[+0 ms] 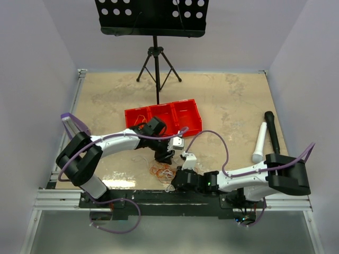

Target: Untangle the cables

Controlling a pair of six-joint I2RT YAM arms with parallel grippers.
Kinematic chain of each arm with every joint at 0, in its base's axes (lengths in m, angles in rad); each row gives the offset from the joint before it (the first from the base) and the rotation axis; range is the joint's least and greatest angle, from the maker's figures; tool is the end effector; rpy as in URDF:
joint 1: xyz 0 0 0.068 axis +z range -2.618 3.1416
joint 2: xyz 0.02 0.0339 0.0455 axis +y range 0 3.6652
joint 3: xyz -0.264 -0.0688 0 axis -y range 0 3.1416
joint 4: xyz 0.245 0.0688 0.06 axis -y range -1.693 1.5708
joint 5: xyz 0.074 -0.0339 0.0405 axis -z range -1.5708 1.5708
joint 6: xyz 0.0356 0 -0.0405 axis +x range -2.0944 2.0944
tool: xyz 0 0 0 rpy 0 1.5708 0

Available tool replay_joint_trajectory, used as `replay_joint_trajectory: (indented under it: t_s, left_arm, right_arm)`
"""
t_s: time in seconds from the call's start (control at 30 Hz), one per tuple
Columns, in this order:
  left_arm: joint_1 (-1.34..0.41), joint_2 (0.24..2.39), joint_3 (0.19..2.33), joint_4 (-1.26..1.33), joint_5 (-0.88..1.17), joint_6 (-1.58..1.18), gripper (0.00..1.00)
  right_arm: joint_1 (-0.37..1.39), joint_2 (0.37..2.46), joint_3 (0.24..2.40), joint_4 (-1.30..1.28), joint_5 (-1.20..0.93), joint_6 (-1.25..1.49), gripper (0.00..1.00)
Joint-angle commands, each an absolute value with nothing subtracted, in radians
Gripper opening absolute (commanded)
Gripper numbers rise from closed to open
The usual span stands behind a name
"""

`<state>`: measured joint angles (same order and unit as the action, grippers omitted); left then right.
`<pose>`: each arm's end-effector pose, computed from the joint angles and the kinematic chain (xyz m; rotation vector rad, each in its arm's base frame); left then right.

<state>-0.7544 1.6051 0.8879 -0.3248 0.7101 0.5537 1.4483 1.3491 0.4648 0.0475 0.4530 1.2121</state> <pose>0.2057 -0.2252 0.1743 1.7313 1.8432 -0.9965 0.0441 0.2310 0.1409 -0.0726 2.4388 0.7739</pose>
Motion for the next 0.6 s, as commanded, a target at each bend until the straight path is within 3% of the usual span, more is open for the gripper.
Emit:
replay_joint_trajectory:
  t_s: [0.0,0.27,0.47,0.57]
  left_arm:
    - [-0.765,1.549,0.876,-0.38,0.747,0.615,0.4]
    - [-0.781,1.54,0.819,-0.253,0.664,0.578,0.27]
    - [-0.785,1.534,0.805,-0.107,0.575,0.532,0.03]
    - [-0.785,1.525,0.854,-0.133,0.557,0.511,0.0]
  right_arm:
    - [1.454,1.316,0.463,0.031,0.492,1.238,0.15]
    - [1.454,1.309,0.463,0.023,0.492,1.244,0.15]
    - [1.457,1.308,0.465,0.023,0.492,1.241,0.15]
    - [1.456,1.31,0.466,0.023,0.492,1.236,0.15]
